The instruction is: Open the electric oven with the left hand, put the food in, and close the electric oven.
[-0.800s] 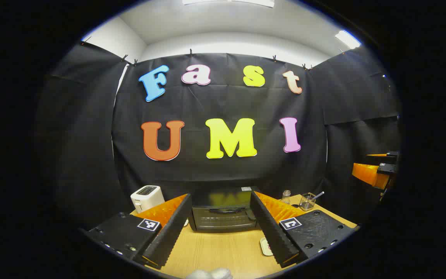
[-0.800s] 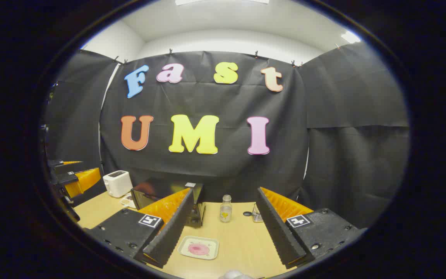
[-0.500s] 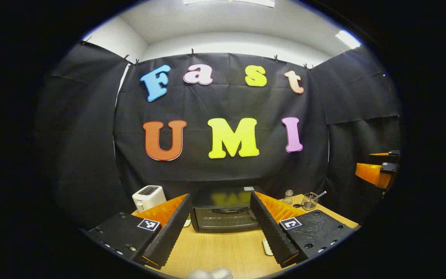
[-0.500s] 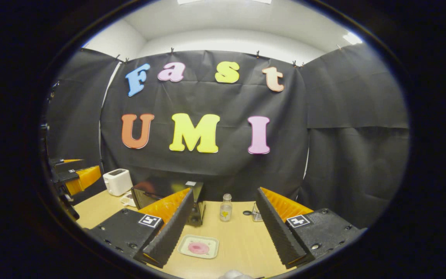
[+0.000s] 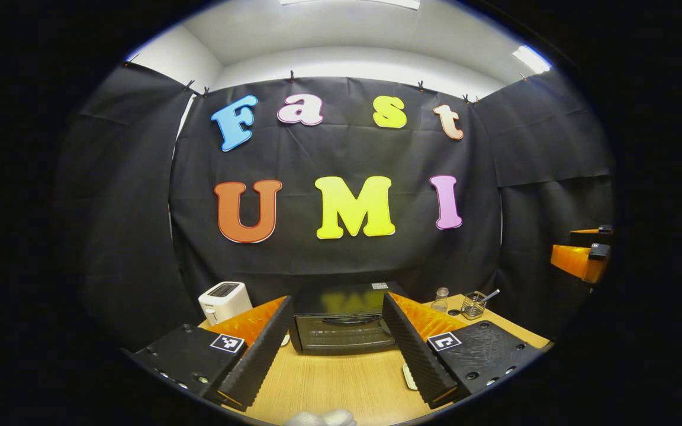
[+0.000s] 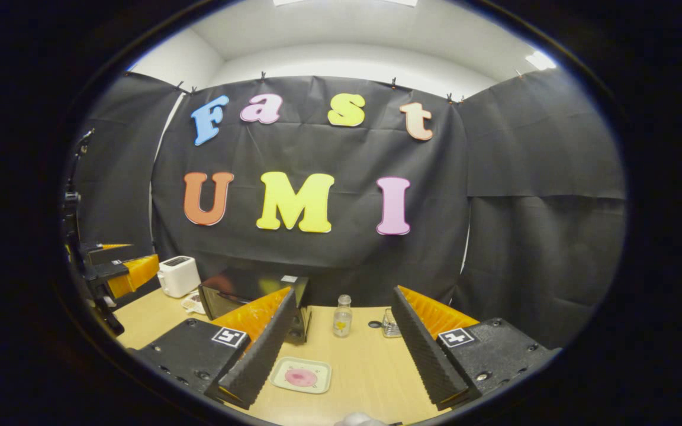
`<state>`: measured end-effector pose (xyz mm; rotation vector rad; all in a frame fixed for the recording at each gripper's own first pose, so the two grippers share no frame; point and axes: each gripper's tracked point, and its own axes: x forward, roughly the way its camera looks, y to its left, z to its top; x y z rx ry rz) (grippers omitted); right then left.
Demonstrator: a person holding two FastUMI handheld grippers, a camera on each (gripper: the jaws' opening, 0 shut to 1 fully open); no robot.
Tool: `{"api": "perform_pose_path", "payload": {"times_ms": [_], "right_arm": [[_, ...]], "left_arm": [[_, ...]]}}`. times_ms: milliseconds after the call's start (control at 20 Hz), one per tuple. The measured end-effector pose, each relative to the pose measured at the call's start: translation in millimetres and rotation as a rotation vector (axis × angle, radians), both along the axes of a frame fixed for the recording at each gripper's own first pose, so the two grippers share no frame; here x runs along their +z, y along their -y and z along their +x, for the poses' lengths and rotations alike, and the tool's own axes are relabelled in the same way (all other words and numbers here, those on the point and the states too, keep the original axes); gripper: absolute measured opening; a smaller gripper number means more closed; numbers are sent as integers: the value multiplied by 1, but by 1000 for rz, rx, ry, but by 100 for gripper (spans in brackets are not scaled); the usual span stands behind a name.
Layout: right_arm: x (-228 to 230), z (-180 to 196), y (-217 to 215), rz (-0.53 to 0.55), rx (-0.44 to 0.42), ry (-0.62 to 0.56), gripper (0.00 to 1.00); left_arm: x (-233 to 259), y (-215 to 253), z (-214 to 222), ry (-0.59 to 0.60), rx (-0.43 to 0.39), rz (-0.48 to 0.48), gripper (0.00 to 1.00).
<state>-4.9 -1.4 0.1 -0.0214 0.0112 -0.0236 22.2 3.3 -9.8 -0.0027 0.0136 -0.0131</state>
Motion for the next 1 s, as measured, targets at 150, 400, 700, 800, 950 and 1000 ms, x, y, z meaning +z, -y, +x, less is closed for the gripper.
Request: {"api": "perform_pose_path", "payload": {"times_ms": [150, 400, 700, 800, 950, 1000], "right_arm": [[-2, -2, 6, 2, -10, -12, 100], [0, -4, 26, 4, -49, -35, 100], [-1, -11, 55, -16, -130, -62, 100], [-3, -12, 60, -12, -150, -74, 100], [-7, -10, 68, -14, -182, -91, 100], [-8, -9, 70, -14, -191, -94, 100]], "left_arm": [[-6, 9, 18, 0, -7, -1, 96], [-26, 23, 69, -12, -24, -2, 96], [-67, 37, 143, -51, -34, -8, 96], [-86, 40, 167, -82, -35, -10, 96], [-111, 43, 198, -125, -30, -28, 97], [-121, 43, 207, -139, -24, -24, 97]]}}
